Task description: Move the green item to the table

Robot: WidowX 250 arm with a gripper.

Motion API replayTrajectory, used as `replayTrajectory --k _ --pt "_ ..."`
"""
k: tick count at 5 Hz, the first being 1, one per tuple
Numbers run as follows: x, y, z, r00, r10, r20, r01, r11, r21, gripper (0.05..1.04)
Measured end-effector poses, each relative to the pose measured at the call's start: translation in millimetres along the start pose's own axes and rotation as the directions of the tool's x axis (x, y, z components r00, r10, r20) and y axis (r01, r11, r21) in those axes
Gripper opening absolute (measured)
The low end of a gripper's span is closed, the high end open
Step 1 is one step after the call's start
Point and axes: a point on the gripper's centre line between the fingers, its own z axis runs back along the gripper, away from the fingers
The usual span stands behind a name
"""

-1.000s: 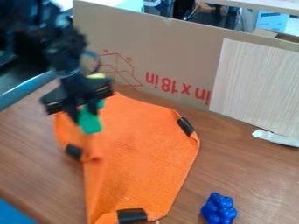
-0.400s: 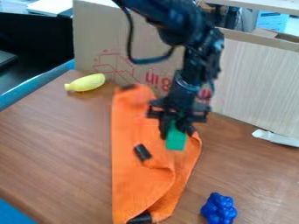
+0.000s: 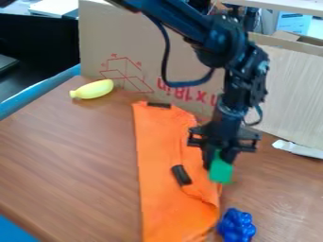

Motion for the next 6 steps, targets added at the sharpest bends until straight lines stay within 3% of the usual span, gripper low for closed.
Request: replayTrajectory --k 1,2,3,4,5,6 --pt "-4.4 -10.9 21.6 0.998 -0.015 0.062 0.021 0.995 -0.097 0.321" --pt "-7.5 -22.2 31.3 0.997 -0.013 0.073 0.022 0.991 -0.132 0.321" --pt "-4.7 -25.8 37.6 0.991 -0.027 0.130 0.043 0.992 -0.120 0.321" --pt "2.0 -25.6 46.0 0.979 -0.073 0.188 0.088 0.994 -0.071 0.321" --pt "1.3 7.7 46.2 0.983 -0.022 0.184 0.039 0.995 -0.093 0.321" --pt "6.2 49.4 66.9 0.985 0.091 0.149 -0.057 0.975 -0.215 0.321"
